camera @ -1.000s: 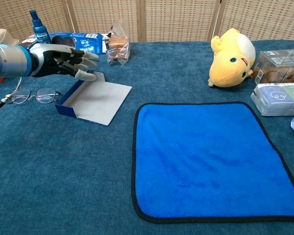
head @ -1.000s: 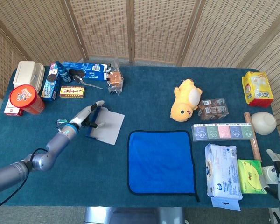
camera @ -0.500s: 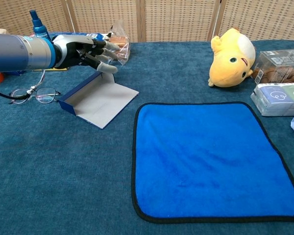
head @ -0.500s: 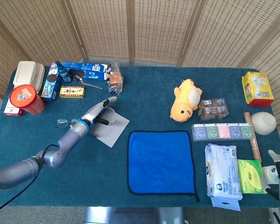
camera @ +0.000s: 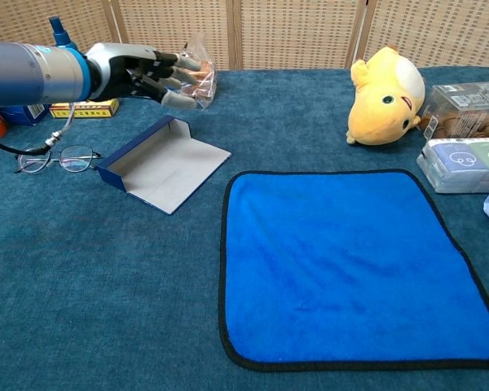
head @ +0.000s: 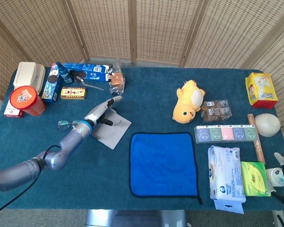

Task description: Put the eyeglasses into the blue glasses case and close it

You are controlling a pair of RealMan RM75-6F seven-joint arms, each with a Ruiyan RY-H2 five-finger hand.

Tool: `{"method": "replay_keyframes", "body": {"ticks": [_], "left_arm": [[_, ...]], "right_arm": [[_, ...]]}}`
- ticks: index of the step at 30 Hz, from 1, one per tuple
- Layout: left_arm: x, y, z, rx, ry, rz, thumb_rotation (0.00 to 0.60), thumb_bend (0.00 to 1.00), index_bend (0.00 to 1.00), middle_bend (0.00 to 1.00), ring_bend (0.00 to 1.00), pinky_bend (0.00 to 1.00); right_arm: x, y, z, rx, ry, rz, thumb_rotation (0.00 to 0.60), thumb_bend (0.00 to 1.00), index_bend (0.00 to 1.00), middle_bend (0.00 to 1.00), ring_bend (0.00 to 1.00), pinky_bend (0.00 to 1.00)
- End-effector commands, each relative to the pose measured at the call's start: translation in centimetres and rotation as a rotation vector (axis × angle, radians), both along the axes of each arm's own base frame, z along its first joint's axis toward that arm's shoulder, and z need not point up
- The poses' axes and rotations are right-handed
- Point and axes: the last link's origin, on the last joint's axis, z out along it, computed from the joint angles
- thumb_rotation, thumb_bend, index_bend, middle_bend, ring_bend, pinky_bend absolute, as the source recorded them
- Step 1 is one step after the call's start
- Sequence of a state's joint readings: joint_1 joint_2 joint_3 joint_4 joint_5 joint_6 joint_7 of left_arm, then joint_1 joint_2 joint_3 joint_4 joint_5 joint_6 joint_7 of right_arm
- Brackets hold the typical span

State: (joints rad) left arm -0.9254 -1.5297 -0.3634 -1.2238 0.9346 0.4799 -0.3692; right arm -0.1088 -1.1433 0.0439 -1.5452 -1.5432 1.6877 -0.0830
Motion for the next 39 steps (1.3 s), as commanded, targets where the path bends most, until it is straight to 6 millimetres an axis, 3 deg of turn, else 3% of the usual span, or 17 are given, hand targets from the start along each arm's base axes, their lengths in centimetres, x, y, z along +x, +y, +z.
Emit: {"method": "replay_keyframes", "body": {"ticks": [1, 6, 7, 9, 18, 39], "left_arm": [[-1.0, 0.2, 0.5, 0.012, 0.014, 0.023, 0.558, 0.28, 0.02, 0.1, 0.03, 0.1], [-2.7, 0.4, 0.4, 0.012, 0.024, 0.077, 0.557, 0.28, 0.02, 0.1, 0.03, 0.1], [-2.9, 0.4, 0.2, 0.009, 0.026, 0.086, 0.559, 0.28, 0.02, 0.1, 0.03, 0.1], [-3.2, 0.4, -0.2, 0.003, 0.034, 0.094, 0.557, 0.28, 0.02, 0.1, 0.03, 0.1], [-3.3, 0.2, -2.0, -0.032, 0.044, 0.1, 0.56, 0.28, 0.02, 0.1, 0.03, 0.1], [1.7, 0.1, -5.2, -0.073, -0.011, 0.014, 0.559, 0.28, 0.02, 0.1, 0.03, 0.1]], "right_arm": [[0.0, 0.0, -0.1, 0.002, 0.0, -0.002, 0.565, 0.31, 0.15, 0.24, 0.19, 0.14], [0.4, 0.0, -0.1, -0.008, -0.014, 0.003, 0.568, 0.31, 0.15, 0.24, 0.19, 0.14], [0.4, 0.6, -1.0, 0.004, -0.019, -0.009, 0.567, 0.31, 0.15, 0.24, 0.19, 0.14], [-0.7, 1.7, -0.8, -0.009, -0.01, -0.023, 0.565, 0.31, 0.15, 0.24, 0.19, 0.14], [-0.3, 1.4, -0.2, -0.007, 0.002, -0.009, 0.567, 0.31, 0.15, 0.24, 0.19, 0.14], [-0.3, 1.8, 0.5, -0.027, 0.004, -0.023, 0.567, 0.31, 0.15, 0.24, 0.19, 0.14]]}}
